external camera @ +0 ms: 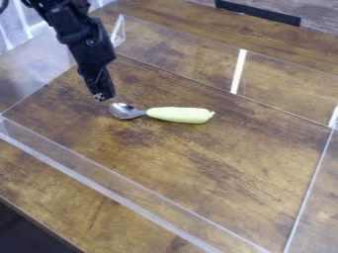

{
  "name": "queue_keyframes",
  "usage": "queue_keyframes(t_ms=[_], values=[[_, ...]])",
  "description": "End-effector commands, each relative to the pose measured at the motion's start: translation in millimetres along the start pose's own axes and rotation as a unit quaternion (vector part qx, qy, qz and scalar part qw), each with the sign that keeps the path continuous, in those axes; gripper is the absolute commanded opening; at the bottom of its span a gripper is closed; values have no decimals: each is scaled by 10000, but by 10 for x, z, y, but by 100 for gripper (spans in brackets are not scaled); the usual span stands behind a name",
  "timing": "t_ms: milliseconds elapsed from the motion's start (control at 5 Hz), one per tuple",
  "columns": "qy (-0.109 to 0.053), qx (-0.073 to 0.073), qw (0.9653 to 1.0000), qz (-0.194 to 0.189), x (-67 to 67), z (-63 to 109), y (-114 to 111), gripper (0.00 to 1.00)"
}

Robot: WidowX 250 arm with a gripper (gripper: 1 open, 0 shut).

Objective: Move the green spoon to the right

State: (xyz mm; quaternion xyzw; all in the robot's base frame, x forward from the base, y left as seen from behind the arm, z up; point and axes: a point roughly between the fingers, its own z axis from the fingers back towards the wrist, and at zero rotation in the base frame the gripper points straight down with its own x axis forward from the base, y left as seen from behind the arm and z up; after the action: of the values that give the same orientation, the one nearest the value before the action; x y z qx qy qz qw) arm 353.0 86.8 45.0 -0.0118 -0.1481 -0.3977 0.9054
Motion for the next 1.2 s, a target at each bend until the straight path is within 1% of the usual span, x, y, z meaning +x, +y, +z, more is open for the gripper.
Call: queue_keyframes(t_ms=[0, 200, 600, 800, 1000], values=[[-148, 196, 9997, -66, -19, 63, 52, 100], [-182, 105, 9997, -134, -35, 5, -21, 0], [-250, -39, 9992, -303, -3, 6, -27, 0], [-278, -109, 9989, -375, -5, -22, 62, 0], [-314, -171, 9985, -416, 5, 2, 188, 0]])
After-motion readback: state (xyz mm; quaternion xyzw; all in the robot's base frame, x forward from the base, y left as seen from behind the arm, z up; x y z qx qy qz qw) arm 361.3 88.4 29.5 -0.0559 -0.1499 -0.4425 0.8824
